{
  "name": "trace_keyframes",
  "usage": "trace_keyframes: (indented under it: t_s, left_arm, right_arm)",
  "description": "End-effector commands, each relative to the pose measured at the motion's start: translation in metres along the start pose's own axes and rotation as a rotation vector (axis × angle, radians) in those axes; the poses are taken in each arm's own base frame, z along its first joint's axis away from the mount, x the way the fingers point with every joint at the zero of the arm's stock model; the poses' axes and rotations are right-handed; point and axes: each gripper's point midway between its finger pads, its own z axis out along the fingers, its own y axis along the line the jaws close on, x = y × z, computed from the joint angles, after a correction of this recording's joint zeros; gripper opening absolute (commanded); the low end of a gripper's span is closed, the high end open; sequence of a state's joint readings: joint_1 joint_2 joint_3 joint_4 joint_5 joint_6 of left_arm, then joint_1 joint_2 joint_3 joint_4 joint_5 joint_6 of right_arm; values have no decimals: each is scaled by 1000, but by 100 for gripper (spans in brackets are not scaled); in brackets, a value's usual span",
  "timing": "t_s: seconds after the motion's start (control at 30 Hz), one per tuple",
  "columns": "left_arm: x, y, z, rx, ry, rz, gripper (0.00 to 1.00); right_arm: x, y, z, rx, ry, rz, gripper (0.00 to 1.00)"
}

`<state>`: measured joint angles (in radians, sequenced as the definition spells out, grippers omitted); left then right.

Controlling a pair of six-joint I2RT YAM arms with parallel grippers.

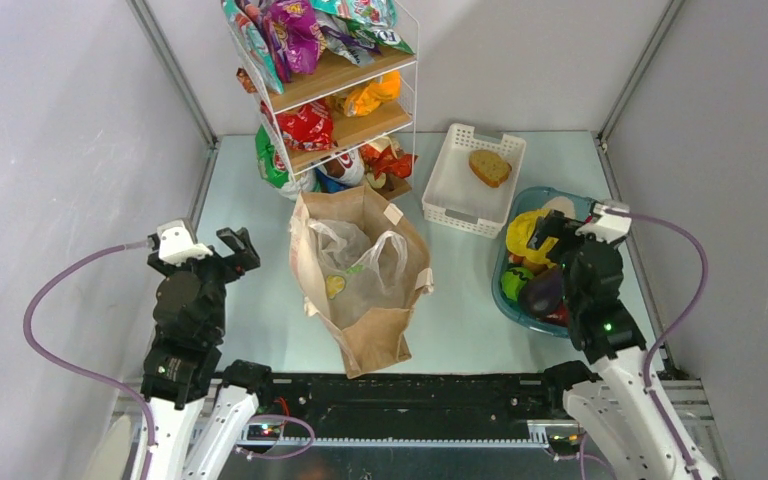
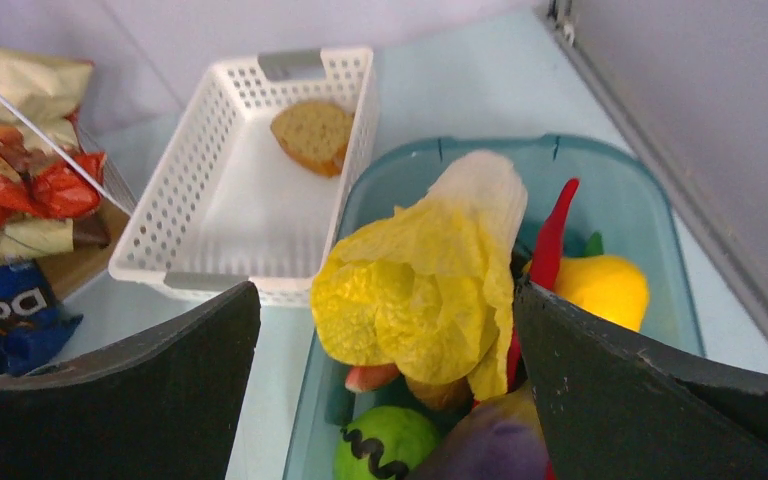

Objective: Untie the knot of the grocery bags and take out the mixed food

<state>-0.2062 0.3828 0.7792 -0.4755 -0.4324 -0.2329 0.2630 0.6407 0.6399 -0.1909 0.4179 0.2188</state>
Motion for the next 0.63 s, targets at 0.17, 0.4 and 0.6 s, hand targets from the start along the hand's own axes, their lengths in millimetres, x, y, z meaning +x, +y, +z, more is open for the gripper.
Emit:
trace_keyframes:
  t_s: [0.17,0.4,0.6]
  left_arm:
    - [-7,-5,-3,44,-30,15,100]
    - [-5,-6,-4,52,-30,21,100]
    - [-5,-6,-4,55,-31,20,100]
  right_arm:
    - [-40,-3,-17,-49,-257,-27,99]
    - [-39,-4,-18,-51,-257,-33,99]
    - [-39,-5,-18,-44,-256,-30,99]
